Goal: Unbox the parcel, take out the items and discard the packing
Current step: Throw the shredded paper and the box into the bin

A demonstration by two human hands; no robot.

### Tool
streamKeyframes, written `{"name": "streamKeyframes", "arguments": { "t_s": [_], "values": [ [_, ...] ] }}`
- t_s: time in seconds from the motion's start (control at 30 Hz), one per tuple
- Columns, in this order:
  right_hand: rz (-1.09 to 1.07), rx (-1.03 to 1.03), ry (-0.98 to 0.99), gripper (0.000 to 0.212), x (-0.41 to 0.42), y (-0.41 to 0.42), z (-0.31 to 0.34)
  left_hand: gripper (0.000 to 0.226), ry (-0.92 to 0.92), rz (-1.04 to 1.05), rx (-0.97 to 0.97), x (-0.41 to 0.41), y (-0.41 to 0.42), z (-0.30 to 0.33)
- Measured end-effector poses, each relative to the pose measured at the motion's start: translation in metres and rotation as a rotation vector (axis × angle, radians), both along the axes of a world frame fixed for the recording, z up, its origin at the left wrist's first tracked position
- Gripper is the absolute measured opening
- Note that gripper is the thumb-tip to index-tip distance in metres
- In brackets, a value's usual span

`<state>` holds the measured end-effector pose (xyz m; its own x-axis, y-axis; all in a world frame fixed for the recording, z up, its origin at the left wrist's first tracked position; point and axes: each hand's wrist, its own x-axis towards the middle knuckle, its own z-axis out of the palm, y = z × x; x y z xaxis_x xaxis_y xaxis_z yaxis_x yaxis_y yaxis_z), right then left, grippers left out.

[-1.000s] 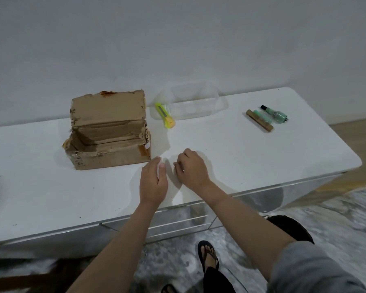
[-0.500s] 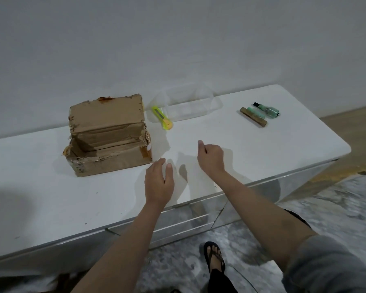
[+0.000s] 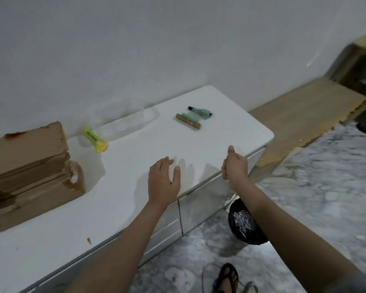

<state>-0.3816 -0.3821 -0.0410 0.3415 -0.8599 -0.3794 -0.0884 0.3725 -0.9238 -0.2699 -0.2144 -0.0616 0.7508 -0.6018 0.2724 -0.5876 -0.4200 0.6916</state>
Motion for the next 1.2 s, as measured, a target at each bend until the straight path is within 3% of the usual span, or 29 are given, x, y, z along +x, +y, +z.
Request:
{"name": "streamKeyframes", "arguments": {
  "t_s": [0.17,0.33,0.5,0.77,0.97,1.07,1.2],
  "values": [
    [-0.2,0.088,0.148,0.048,-0.073,-0.075,-0.041,0.049,-0.059,-0.173,0.058,-0.028,-0.109,-0.001],
    [-0.283,0.055,0.355,0.051,-0.128,-0.138,-0.096,0.051,-0.135,-0.295,0.248,-0.049,-0.205,-0.012],
    [-0.319,0.054,0.537,0.054,-0.158,-0.178,-0.152,0.046,-0.239,-0.299,0.314,-0.048,-0.227,-0.022],
    [-0.34,0.208,0.673,0.058,-0.182,-0.206,-0.241,0.047,-0.233,-0.275,0.313,-0.055,-0.232,-0.019],
    [-0.26,0.363,0.669,0.052,-0.188,-0.209,-0.273,0.052,-0.223,-0.302,0.34,-0.053,-0.233,-0.023],
    [-0.229,0.425,0.601,0.064,-0.189,-0.208,-0.275,0.052,-0.227,-0.314,0.331,-0.054,-0.234,-0.023],
    [-0.258,0.605,0.366,0.072,-0.193,-0.214,-0.263,0.052,-0.223,-0.317,0.318,-0.055,-0.234,-0.023]
  ]
}}
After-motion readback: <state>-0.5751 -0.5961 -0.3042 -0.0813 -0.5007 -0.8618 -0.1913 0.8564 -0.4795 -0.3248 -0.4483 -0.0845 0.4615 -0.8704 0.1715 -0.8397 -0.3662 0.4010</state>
